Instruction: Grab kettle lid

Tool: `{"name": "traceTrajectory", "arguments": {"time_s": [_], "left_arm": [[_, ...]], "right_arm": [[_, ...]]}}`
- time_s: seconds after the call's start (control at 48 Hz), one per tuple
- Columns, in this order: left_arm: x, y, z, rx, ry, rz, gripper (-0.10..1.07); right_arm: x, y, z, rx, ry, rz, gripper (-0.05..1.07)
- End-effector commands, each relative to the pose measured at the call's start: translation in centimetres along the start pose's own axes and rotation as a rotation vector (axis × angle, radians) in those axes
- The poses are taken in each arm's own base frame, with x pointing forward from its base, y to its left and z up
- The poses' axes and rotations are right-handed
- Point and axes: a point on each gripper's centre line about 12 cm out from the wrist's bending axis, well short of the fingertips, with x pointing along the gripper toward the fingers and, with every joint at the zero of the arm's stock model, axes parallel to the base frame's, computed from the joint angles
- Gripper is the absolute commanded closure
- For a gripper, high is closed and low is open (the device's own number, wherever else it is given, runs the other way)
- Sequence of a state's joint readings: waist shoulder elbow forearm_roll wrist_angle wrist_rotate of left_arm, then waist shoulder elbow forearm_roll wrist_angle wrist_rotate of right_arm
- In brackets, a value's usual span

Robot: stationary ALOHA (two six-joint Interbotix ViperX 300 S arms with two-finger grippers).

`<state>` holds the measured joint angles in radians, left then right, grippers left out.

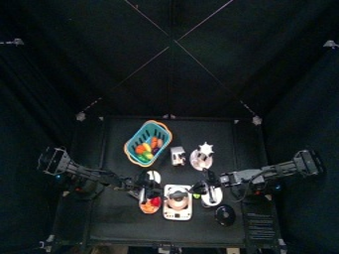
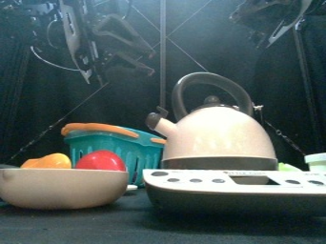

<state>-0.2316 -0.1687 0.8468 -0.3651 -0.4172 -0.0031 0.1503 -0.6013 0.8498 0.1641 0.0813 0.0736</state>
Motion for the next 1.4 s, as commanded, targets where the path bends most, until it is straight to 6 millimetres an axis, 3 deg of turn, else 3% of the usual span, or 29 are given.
{"name": "traceTrajectory", "arguments": {"time_s": [0.0,0.354,0.604,1.375], "left_arm": [[0.0,-0.1,0.9,-0.001,-0.031,-0.002,0.22],[-0.1,0.1,0.5,-0.001,-0.021,0.003,0.22],[-0.1,0.2,0.5,-0.002,-0.021,0.005,0.22],[-0.2,0.4,0.1,-0.012,-0.012,0.013,0.22]], "right_arm": [[-0.2,-0.6,1.2,-0.01,-0.061,-0.021,0.86],[-1.2,-2.9,3.1,-0.069,-0.144,-0.104,0.82],[-1.3,-3.6,2.2,-0.066,-0.057,-0.134,0.82],[-1.3,-4.4,2.7,-0.03,-0.026,-0.174,0.82]]}}
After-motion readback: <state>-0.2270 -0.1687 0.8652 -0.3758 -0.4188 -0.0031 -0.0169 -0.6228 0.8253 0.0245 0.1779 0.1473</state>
